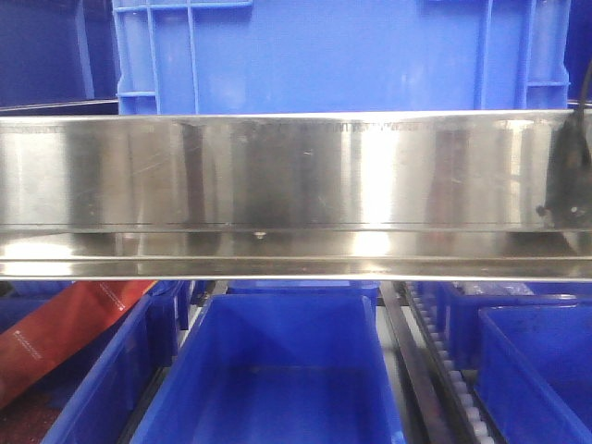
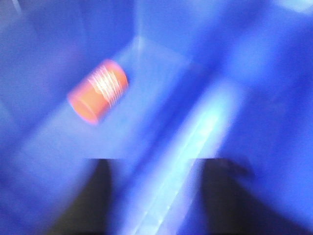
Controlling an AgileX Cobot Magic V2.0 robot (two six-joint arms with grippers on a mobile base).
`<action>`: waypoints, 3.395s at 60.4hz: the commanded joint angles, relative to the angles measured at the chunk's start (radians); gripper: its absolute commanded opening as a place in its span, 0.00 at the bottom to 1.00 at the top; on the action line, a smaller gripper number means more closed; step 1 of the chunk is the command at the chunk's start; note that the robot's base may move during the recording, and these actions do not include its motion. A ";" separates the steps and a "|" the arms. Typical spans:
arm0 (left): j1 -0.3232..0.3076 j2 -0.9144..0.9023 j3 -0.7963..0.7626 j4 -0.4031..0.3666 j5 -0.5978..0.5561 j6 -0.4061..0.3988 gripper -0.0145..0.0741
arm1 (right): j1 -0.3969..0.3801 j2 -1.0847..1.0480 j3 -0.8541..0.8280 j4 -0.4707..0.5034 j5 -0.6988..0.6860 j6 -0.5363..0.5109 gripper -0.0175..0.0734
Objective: Place cylindrical capacitor in blue bin on shelf
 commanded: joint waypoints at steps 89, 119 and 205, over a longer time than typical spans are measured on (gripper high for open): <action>0.003 -0.004 0.001 0.013 -0.114 -0.008 0.04 | -0.111 -1.506 1.411 -0.103 -0.556 0.023 0.01; 0.003 -0.004 0.001 0.013 -0.148 -0.008 0.04 | -0.111 -1.506 1.411 -0.103 -0.558 0.023 0.01; 0.253 -0.573 1.111 -0.009 -0.820 -0.008 0.04 | -0.111 -1.509 1.411 -0.101 -0.558 0.023 0.01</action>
